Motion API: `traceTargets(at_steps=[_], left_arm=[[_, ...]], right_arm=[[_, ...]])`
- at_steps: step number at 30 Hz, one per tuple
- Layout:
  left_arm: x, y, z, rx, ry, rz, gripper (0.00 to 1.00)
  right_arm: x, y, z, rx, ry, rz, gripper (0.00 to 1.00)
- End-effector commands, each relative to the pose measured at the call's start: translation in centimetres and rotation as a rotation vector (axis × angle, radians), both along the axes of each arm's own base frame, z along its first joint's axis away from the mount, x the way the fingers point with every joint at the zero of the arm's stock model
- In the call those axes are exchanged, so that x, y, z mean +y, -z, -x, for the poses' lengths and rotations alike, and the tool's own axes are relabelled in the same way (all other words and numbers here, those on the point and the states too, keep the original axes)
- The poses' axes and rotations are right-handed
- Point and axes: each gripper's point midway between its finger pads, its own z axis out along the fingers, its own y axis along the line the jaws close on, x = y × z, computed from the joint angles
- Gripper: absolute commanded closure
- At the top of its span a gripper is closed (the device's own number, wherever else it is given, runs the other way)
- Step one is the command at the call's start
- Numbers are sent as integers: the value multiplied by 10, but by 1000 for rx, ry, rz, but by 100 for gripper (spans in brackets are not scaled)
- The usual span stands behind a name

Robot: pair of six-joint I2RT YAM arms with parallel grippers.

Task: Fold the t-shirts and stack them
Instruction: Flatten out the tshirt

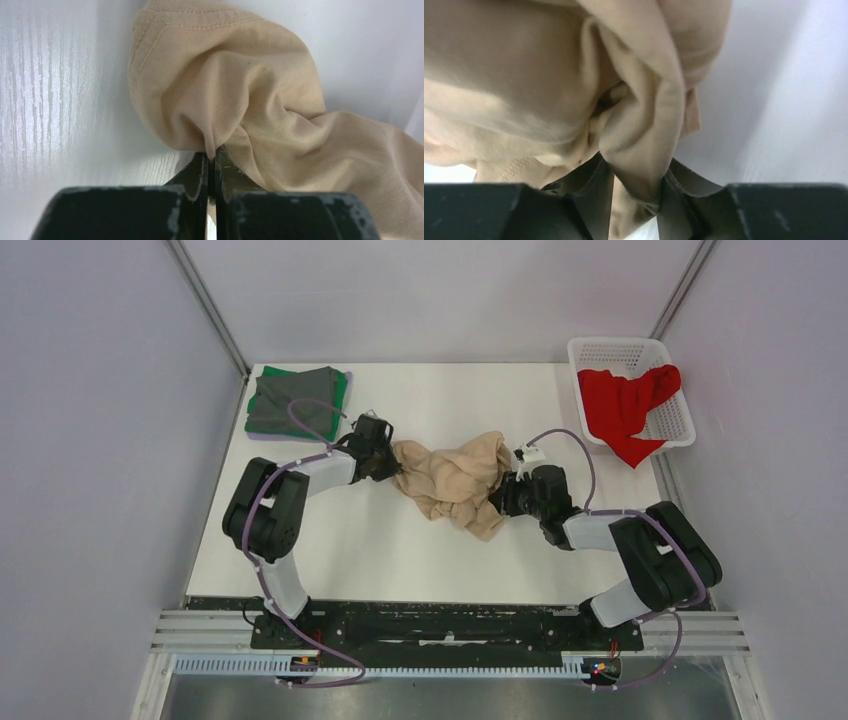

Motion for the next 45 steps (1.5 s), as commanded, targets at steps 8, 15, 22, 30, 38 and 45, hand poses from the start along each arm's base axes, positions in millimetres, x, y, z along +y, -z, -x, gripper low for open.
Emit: traceTargets(at_steps=[8, 15, 22, 30, 38, 45], left_arm=[[47, -111, -10, -344, -88, -132, 98], [81, -234, 31, -640, -173, -71, 98], [116, -360, 103, -940, -225, 35, 98], [148, -459, 191, -1189, -248, 187, 98], [151, -459, 234, -1175, -202, 274, 98], [152, -352, 190, -838, -289, 115, 98]], right_arm=[[-37, -65, -31, -223, 128, 207, 99], [-72, -173, -14, -454, 236, 252, 100], [-68, -321, 35, -786, 140, 122, 100], [-67, -426, 103, -949, 24, 4, 100], [-59, -448, 148, -971, -102, -74, 100], [-76, -368, 86, -716, 108, 26, 100]])
